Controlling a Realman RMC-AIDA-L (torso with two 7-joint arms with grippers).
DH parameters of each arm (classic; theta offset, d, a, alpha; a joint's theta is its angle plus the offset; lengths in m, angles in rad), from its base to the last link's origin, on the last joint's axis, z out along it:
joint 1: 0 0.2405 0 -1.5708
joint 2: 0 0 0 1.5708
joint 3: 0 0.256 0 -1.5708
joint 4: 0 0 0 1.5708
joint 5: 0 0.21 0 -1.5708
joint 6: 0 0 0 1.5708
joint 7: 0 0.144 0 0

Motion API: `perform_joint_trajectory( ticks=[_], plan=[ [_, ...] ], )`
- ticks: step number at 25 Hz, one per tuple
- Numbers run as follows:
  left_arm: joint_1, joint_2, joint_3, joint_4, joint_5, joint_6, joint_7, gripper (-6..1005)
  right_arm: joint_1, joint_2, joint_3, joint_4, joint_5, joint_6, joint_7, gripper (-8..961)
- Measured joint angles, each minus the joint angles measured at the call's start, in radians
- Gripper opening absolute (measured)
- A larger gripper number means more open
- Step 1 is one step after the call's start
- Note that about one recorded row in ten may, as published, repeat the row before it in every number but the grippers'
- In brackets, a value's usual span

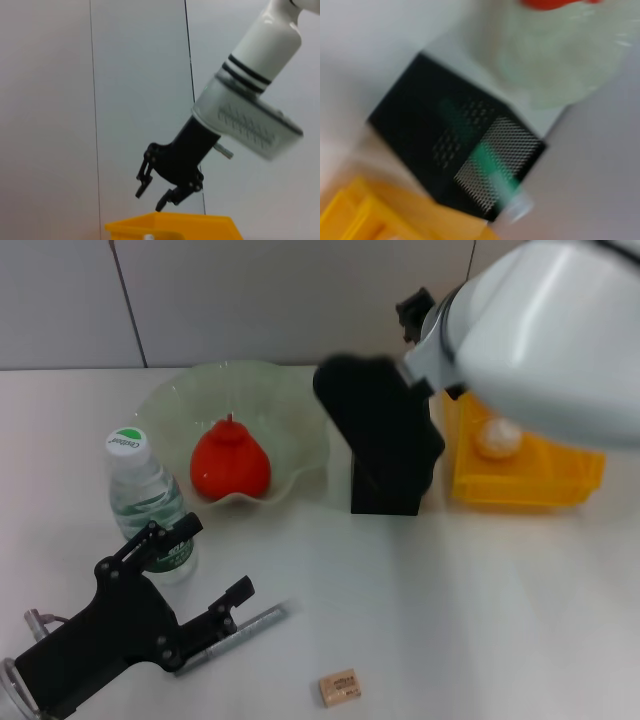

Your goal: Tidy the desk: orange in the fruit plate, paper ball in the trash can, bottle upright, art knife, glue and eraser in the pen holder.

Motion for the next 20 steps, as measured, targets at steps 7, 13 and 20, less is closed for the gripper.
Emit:
perform_joint_trajectory(
  ticks=[7, 13, 20],
  plan=[
    [0.001, 0.005, 0.000, 0.009, -0.001, 0.003, 0.000, 826, -0.127, -0.008, 0.251, 0.262, 0.260, -0.007, 0.005, 380],
    [0.003, 0.006, 0.000, 0.013, -0.001, 0.009, -0.001, 826, -0.292, -0.009, 0.519, 0.364, 0.623, -0.007, 0.015, 388],
    [0.008, 0.008, -0.002, 0.013, -0.003, 0.012, -0.012, 826, -0.463, -0.010, 0.700, 0.333, 0.895, -0.071, 0.061, 566]
  ],
)
